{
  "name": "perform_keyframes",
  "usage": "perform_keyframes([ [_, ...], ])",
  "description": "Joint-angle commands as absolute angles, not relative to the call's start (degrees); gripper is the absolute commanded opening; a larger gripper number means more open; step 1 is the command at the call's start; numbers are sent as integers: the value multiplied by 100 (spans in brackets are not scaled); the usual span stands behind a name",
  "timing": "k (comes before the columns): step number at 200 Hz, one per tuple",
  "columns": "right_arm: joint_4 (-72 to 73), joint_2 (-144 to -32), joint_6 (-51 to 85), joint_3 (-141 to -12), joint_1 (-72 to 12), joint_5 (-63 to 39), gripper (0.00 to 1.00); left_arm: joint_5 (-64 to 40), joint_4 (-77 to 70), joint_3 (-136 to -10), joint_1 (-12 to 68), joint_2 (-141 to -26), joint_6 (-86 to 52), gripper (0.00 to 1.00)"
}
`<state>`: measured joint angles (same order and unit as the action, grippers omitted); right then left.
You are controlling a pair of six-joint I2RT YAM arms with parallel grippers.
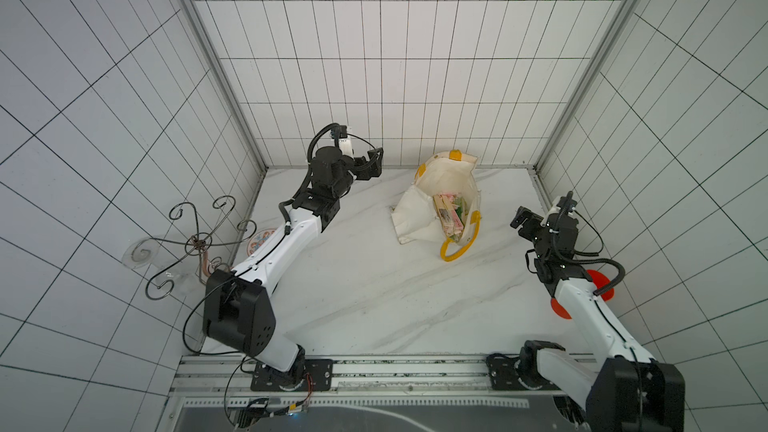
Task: Take out the folding fans from the tote bags
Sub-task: Move the canvas bag to the center of the board.
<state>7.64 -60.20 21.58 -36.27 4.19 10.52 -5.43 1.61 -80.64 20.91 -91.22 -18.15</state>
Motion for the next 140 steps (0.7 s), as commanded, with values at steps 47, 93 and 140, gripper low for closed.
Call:
perform_keyframes([
  [47, -1005, -6375, 2460, -4846, 396, 331, 100, -441, 2783, -10288, 2782, -10702, -1084, 97],
  [93, -1282, -6416, 2514, -5005, 397, 85, 100, -489, 3551, -11707, 3184, -11640, -741, 97],
  [140, -1427, -6486, 2514, -5104, 387, -222, 100, -202, 4268, -13081, 3322, -12657, -843, 97],
])
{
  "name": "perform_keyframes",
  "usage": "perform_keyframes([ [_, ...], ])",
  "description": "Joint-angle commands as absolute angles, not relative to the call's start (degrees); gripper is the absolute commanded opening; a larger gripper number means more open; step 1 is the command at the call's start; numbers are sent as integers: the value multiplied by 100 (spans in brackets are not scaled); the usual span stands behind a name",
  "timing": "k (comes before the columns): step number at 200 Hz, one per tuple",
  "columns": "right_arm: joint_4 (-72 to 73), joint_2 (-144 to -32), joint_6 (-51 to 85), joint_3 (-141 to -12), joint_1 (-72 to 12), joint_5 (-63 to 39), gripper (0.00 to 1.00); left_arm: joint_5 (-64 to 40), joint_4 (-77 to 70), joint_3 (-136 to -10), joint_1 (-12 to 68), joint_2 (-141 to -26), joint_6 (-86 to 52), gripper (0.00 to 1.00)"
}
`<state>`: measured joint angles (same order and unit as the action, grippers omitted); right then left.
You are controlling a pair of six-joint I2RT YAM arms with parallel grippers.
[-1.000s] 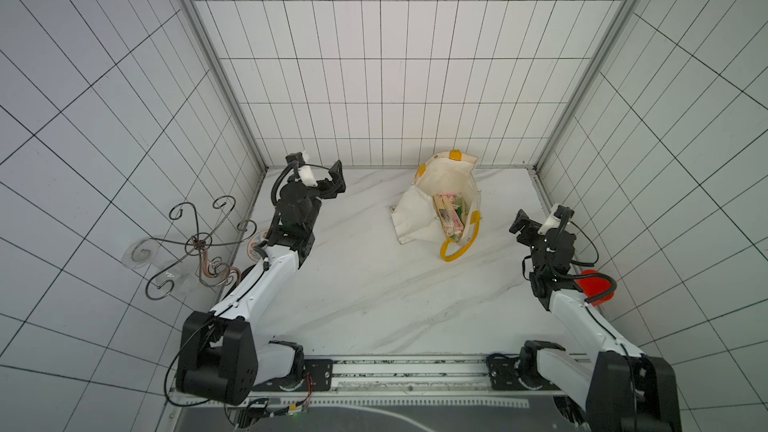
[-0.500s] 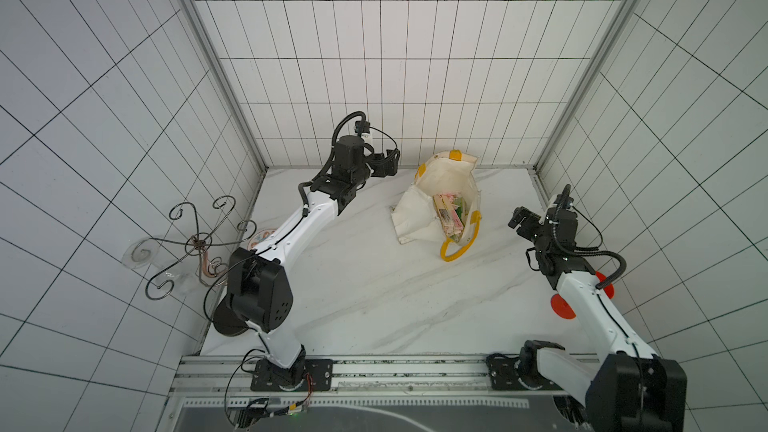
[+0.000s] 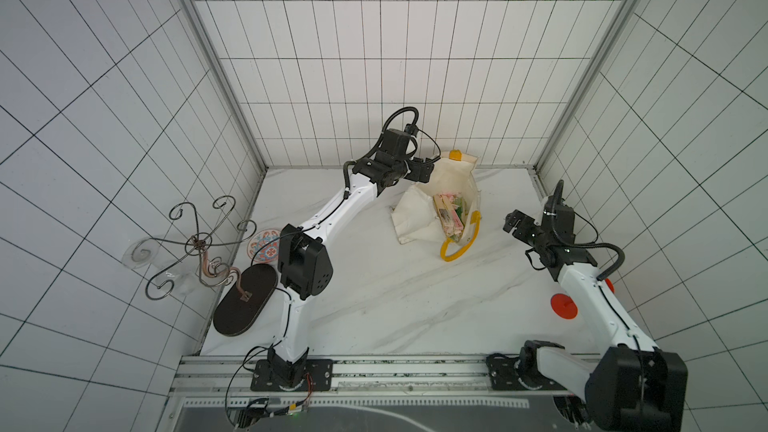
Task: Take out the folding fans from the tote bags
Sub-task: Move the canvas bag to the center of the board.
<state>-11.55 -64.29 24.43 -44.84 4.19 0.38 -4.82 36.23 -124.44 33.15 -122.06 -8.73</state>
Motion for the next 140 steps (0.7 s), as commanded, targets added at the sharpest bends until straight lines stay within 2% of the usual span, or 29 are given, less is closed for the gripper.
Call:
perform_keyframes([
  [1, -1434, -6491, 2514, -5105, 391, -230, 100, -189, 4287, -13110, 3322, -12678, -848, 97],
  [56, -1586, -6529, 2505, -5107, 316, -435, 100, -32, 4565, -13441, 3340, -13188, -783, 97],
  [64, -1586, -6547, 2505, -5098, 294, -452, 100, -2, 4592, -13432, 3348, -13211, -751, 94],
  [86, -1582, -6622, 2521, -5106, 240, -524, 100, 60, 4656, -13414, 3341, -13229, -690, 52],
  [102, -1557, -6666, 2514, -5115, 179, -601, 100, 126, 4619, -13315, 3349, -13143, -677, 25],
  [110, -1538, -6687, 2501, -5115, 147, -636, 100, 175, 4591, -13246, 3349, -13078, -668, 14],
  [123, -1516, -6727, 2468, -5131, 88, -699, 100, 302, 4508, -13069, 3349, -12927, -643, 1],
  [140, -1512, -6791, 2404, -5161, -7, -806, 100, 509, 4440, -12831, 3342, -12677, -598, 0],
])
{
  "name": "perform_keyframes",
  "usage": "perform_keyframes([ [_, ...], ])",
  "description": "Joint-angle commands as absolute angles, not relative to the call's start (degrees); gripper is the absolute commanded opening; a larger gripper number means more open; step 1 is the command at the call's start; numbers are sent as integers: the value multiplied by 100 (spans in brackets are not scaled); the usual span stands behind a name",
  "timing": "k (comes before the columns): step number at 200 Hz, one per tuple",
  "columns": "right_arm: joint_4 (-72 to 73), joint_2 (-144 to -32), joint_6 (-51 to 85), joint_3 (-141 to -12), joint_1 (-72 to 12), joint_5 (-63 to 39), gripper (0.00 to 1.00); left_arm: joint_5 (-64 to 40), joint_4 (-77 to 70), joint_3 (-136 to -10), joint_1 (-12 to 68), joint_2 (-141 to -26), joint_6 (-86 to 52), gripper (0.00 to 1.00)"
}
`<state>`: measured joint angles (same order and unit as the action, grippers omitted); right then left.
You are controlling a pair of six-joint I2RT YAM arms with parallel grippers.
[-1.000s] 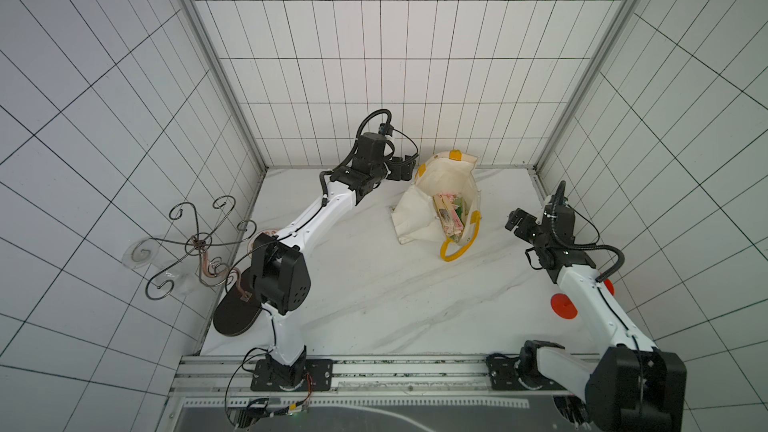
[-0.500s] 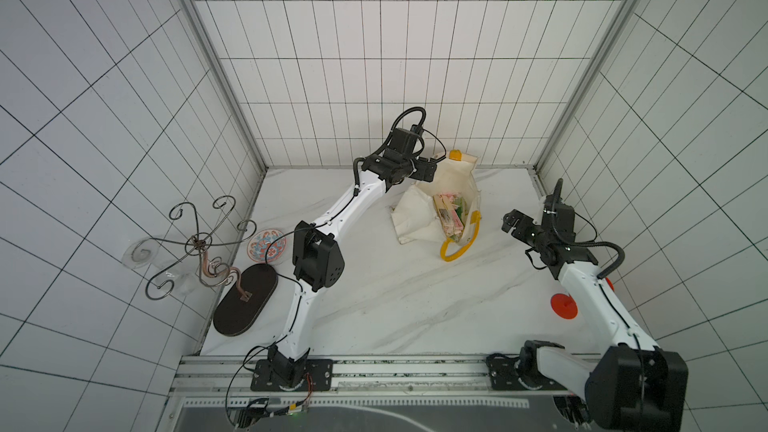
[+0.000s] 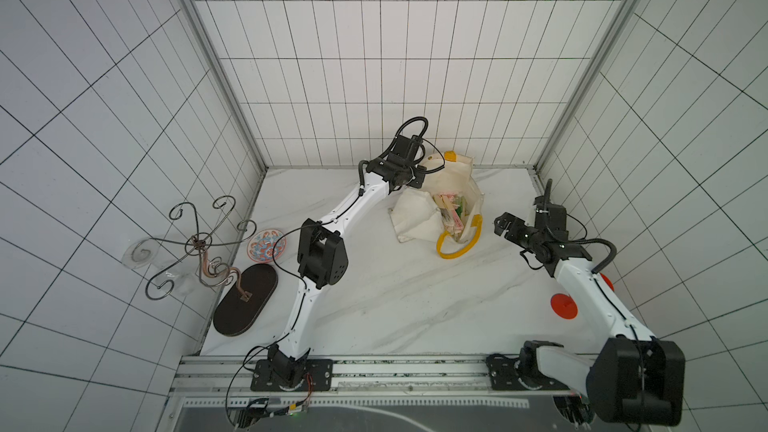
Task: Take out the folding fans from the tote bags
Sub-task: Move the canvas bag to the center of the board.
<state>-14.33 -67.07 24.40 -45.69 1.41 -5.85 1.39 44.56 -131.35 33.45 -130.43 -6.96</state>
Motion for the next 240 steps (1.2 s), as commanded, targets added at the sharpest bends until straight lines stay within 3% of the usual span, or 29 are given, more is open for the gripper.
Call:
perform_keyframes([
  [1, -1512, -6793, 2401, -5165, -12, -811, 100, 518, 4439, -12814, 3341, -12658, -598, 0],
  [167, -2253, -7787, 2525, -6488, -1420, -1512, 99, -73, 4173, -8874, 2654, -9264, -1072, 0],
  [211, -2405, -7808, 2447, -6529, -1551, -1503, 98, 149, 4189, -8578, 2554, -9124, -1096, 28],
  [240, -2496, -7774, 2398, -6554, -1573, -1468, 98, 281, 4199, -8701, 2514, -9196, -1046, 54],
])
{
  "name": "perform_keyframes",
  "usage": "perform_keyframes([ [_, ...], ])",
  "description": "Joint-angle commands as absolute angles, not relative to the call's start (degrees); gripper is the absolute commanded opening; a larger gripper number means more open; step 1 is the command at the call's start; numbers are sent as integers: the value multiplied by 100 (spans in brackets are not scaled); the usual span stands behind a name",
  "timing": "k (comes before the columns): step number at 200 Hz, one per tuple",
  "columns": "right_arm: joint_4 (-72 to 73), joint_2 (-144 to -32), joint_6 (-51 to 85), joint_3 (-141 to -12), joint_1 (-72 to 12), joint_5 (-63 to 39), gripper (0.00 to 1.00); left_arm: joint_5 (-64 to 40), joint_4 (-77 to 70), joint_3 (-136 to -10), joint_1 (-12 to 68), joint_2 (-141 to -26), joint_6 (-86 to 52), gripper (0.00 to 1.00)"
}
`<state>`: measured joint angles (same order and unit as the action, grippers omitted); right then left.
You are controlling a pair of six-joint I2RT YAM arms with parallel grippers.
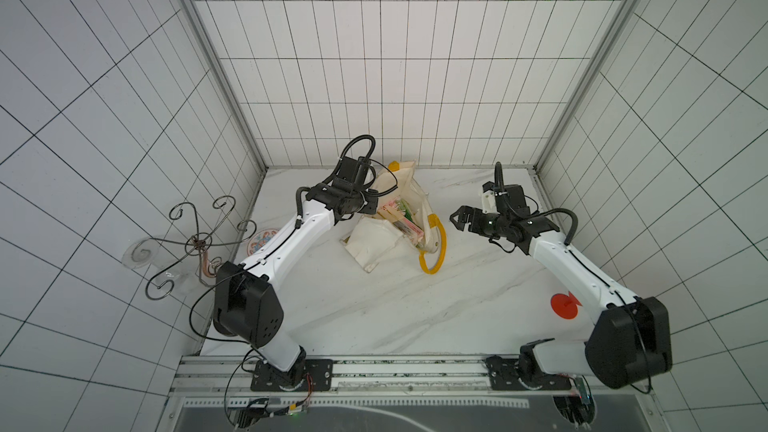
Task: Take out the folding fans from the tote bags
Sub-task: Move the canvas bag to the center of the board, then pick up the canvas bag from the center of the board.
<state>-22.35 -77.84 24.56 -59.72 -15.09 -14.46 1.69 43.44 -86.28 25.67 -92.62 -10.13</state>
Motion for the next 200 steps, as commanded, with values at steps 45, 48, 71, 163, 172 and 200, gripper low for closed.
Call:
perform_keyframes([
  [45, -2636, -7787, 2327, -6662, -1573, -1467, 98, 518, 4544, -9345, 2463, -9572, -784, 82],
  [48, -2641, -7788, 2322, -6670, -1578, -1460, 98, 547, 4602, -9408, 2457, -9598, -764, 83],
  [71, -2742, -7813, 2278, -6760, -1577, -1424, 98, 707, 4884, -9916, 2372, -9783, -592, 93],
  [163, -2988, -7972, 2217, -6996, -1642, -1257, 98, 68, 5704, -11582, 2199, -10650, -23, 97],
  [172, -2994, -7987, 2215, -7006, -1651, -1248, 98, 30, 5785, -11663, 2207, -10732, 11, 97],
  [200, -2987, -8018, 2215, -7022, -1678, -1215, 98, 17, 5973, -11870, 2224, -10942, 147, 97],
])
